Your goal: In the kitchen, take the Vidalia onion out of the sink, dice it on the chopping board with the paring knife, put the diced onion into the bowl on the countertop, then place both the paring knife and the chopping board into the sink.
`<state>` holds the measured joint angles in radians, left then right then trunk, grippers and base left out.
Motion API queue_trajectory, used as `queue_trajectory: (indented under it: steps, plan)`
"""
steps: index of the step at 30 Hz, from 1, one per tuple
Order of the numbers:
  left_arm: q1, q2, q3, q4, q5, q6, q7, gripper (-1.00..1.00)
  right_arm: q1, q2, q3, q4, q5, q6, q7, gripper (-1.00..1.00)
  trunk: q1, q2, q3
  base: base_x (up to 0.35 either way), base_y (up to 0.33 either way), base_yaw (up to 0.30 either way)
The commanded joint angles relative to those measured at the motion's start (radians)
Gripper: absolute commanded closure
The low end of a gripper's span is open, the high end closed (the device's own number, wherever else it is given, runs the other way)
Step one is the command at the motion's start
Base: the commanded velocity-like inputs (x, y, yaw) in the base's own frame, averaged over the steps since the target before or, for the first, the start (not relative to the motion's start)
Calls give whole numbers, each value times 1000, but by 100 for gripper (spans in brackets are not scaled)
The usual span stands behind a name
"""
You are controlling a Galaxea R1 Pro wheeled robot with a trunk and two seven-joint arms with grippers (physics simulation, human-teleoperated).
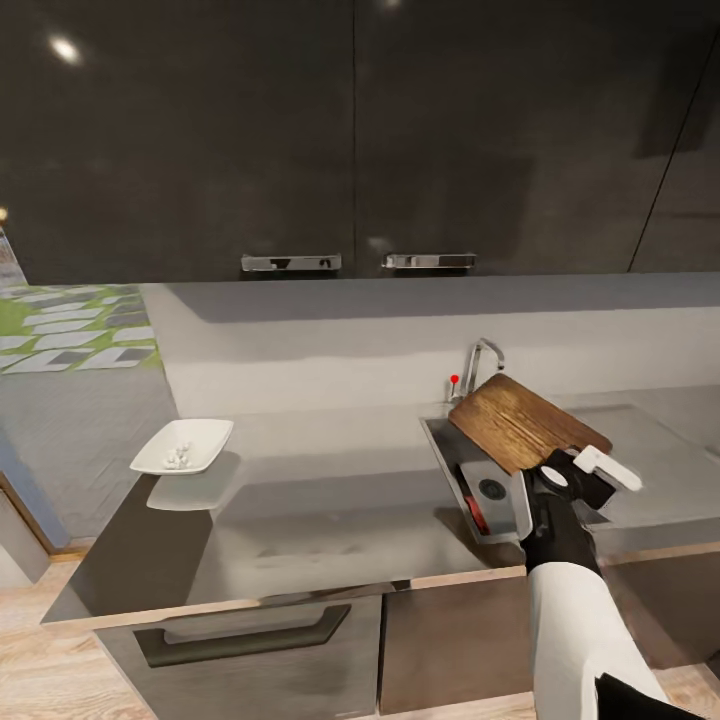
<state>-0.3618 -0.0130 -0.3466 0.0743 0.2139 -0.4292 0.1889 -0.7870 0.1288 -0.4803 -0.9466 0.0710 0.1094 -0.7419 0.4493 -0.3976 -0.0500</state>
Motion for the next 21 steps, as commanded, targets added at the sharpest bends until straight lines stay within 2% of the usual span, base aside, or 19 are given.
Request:
queue_trajectory:
  steps: [1,4,7,9,21]
  plan:
    - [-2,-1,-9,4,7,-6,2,-100,-1,15,-2,2,14,1,-15,100,1,-2,-2,0,0,0]
    - [-2,-1,-8,4,7,-6,2,-100,-1,42,-2,32,-18,-47,-54,100,1,-2,-2,0,0,0]
    - [-2,-1,-9,4,7,-6,3,-100,-1,46,-1,80,-91,-127,-106,100,1,-2,-2,0,0,0]
    - [-2,-1,-9,4,7,-6,3,-100,-1,46,0,89,-105,-145,-119,100,1,-2,-2,0,0,0]
    - [-2,-1,-8,4,7,-6,3,-100,-2,46,-7,121,-122,-172,-134,100,1,-2,-2,0,0,0]
